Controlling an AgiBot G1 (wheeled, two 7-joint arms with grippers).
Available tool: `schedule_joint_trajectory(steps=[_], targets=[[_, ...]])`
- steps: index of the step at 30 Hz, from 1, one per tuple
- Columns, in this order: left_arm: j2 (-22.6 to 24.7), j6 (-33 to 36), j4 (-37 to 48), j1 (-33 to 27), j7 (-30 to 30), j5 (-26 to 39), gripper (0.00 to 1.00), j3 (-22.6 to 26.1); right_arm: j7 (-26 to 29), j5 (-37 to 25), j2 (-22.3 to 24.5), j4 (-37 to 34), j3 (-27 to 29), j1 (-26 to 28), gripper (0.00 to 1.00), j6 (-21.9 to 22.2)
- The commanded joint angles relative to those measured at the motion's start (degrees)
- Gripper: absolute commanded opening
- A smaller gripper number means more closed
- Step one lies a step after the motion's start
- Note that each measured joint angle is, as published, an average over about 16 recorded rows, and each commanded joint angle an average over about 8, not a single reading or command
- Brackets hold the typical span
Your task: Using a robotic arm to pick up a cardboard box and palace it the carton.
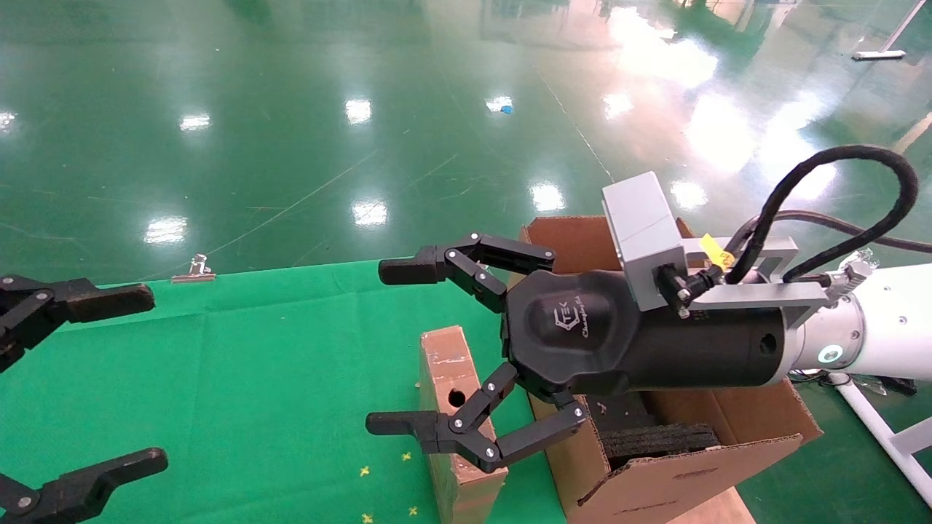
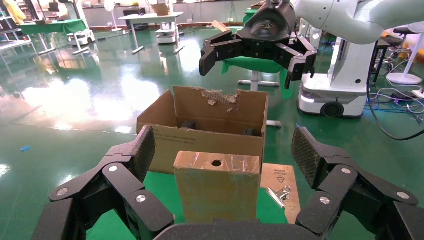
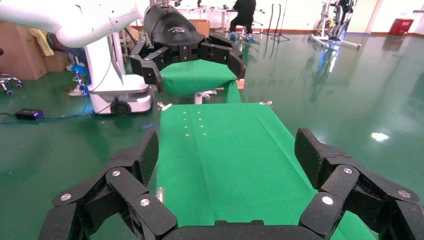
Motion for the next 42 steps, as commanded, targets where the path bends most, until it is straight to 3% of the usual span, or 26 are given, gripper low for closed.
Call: schedule_joint_trajectory(steps=[1,12,19,26,30,37,42], targets=[[0.0,0.0,0.0,0.0,0.0,0.0,1.0,0.0,0.0,0.0,0.0,0.0,0.0,0.0,1.0,0.0],[0.0,0.0,0.0,0.0,0.0,0.0,1.0,0.0,0.6,-1.5,0.1,0.4,-0.7,0.3,1.0,0.4],[0.0,0.0,0.1,0.0,0.0,0.0,1.0,0.0,6.1,-12.5,-1.0,2.9,-6.4,5.2,1.0,1.0],[0.0,0.0,0.1,0.0,0.1,0.0,1.0,0.1,14.6,-29.7,-6.8,3.4,-17.6,17.4,1.0,-3.5],[0.0,0.0,0.1,0.0,0.1,-0.1,1.0,0.1,18.2,-36.2,-9.6,3.2,-24.7,26.0,1.0,-5.1],[0.0,0.0,0.1,-0.1,0.1,-0.1,1.0,0.1,25.6,-40.3,-12.2,3.0,-38.7,41.7,1.0,-5.7],[0.0,0.0,0.1,-0.1,0.1,-0.1,1.0,0.1,29.0,-41.7,-14.4,3.2,-49.7,49.9,1.0,-5.5]])
